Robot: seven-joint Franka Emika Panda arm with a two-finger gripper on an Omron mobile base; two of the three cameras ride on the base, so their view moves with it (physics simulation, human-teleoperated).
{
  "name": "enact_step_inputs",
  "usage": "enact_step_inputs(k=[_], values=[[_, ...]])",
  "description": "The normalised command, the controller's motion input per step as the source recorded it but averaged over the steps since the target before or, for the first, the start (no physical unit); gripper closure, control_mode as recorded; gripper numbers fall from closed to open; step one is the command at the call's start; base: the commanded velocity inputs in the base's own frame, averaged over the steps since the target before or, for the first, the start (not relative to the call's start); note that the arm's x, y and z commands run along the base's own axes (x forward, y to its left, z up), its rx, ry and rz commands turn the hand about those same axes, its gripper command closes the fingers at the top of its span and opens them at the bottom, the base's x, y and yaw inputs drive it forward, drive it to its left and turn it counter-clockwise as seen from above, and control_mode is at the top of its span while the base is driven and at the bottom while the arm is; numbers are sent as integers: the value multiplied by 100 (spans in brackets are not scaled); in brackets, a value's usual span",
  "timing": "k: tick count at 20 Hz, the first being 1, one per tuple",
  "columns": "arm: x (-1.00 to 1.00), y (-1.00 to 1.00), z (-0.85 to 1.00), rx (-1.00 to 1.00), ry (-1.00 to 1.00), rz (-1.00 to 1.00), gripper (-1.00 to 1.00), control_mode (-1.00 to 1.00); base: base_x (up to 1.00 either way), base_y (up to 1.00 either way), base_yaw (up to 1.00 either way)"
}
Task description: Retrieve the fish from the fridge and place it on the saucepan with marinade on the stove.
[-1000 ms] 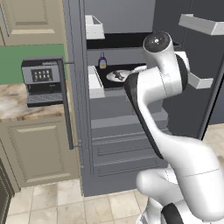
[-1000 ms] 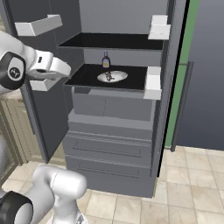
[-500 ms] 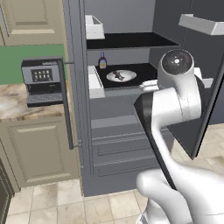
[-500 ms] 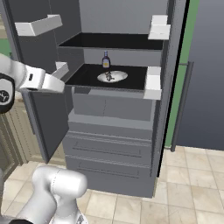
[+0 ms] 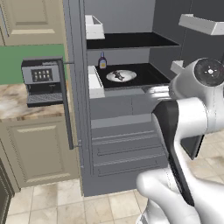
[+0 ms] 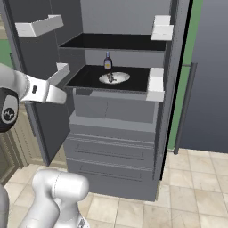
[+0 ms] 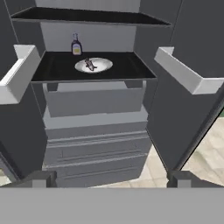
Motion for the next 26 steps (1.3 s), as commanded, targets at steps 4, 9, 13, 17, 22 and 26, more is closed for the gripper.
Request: enact_step_inputs(k=[4, 9, 13, 17, 22, 26], values=[[-50, 11, -10, 11, -9, 10, -100, -100, 0, 0, 0], [-36, 9, -11, 10, -10, 10, -100, -100, 0, 0, 0], [-28, 1, -6, 12, -3, 11, -100, -100, 0, 0, 0], [-4, 0, 0, 5, 0, 11, -100, -100, 0, 0, 0], [0, 1, 0, 0, 0, 1, -100, -100, 0, 0, 0], [0, 0, 0, 0, 0, 0, -100, -100, 0, 0, 0]])
